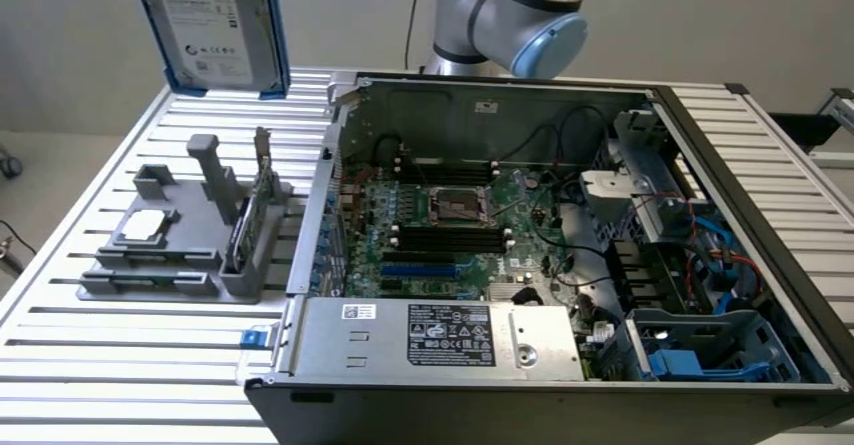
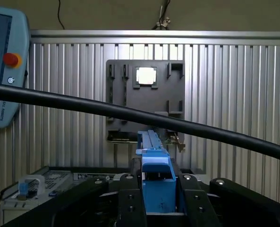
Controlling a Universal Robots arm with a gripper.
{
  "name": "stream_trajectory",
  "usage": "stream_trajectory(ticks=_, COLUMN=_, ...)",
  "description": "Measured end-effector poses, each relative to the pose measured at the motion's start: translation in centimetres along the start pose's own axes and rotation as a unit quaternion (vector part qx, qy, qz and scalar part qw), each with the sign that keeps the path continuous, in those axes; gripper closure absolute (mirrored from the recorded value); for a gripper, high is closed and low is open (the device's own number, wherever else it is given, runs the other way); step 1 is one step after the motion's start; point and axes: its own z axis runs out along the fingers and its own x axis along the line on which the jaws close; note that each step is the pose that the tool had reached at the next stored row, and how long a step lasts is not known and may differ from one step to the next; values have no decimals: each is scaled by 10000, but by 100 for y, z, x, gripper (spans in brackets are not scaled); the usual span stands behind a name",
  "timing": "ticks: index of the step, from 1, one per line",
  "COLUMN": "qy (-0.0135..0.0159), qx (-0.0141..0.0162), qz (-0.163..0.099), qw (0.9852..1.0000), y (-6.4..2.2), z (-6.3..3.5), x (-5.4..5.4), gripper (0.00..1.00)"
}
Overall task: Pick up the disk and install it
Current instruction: 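Pick up the disk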
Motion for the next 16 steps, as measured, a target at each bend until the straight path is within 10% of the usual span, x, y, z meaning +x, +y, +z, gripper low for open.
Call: stream_trajectory(ticks=16, qy=7, qx=1, qz=-85, qw=10000, y=-663, z=-59, x=59, gripper=67)
